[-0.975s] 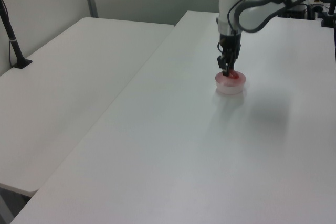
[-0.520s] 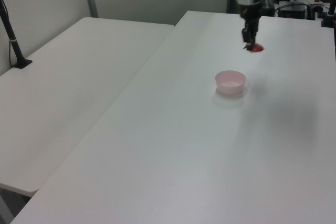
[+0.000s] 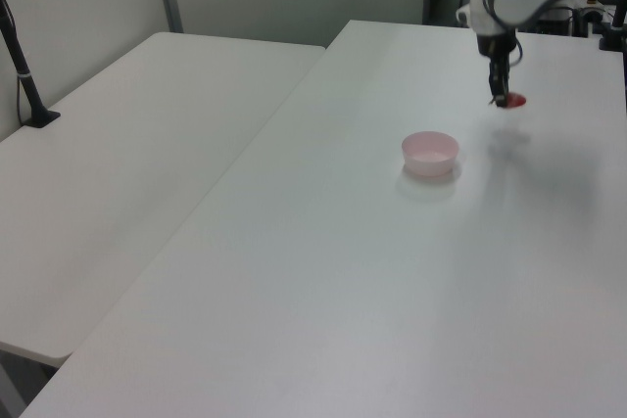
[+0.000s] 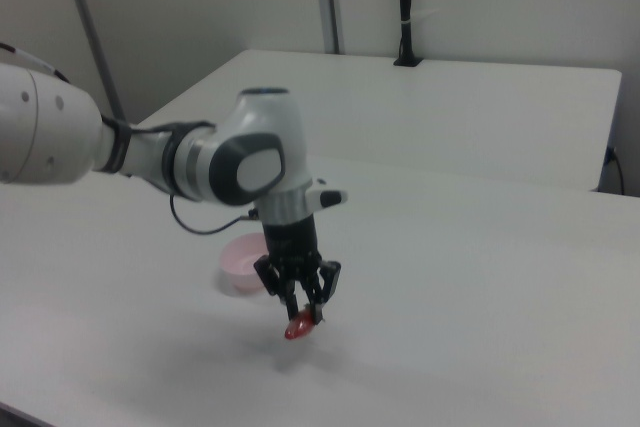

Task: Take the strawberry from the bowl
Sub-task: 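Lower the strawberry onto the table beside the bowl and release it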

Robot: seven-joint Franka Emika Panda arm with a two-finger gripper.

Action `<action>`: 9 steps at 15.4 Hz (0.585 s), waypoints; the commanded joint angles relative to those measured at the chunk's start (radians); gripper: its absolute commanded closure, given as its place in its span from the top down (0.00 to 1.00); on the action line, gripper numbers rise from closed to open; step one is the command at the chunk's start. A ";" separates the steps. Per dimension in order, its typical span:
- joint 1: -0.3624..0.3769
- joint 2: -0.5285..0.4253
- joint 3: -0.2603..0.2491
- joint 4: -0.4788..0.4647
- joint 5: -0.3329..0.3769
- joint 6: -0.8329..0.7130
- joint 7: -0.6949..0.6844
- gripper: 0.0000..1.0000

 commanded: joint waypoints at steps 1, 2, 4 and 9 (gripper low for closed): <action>0.019 -0.021 0.005 -0.084 -0.019 0.097 0.043 0.23; 0.023 -0.013 0.005 -0.084 -0.020 0.100 0.050 0.27; 0.028 -0.008 0.005 -0.083 -0.020 0.099 0.050 0.56; 0.034 -0.095 0.010 -0.031 -0.006 -0.033 0.234 1.00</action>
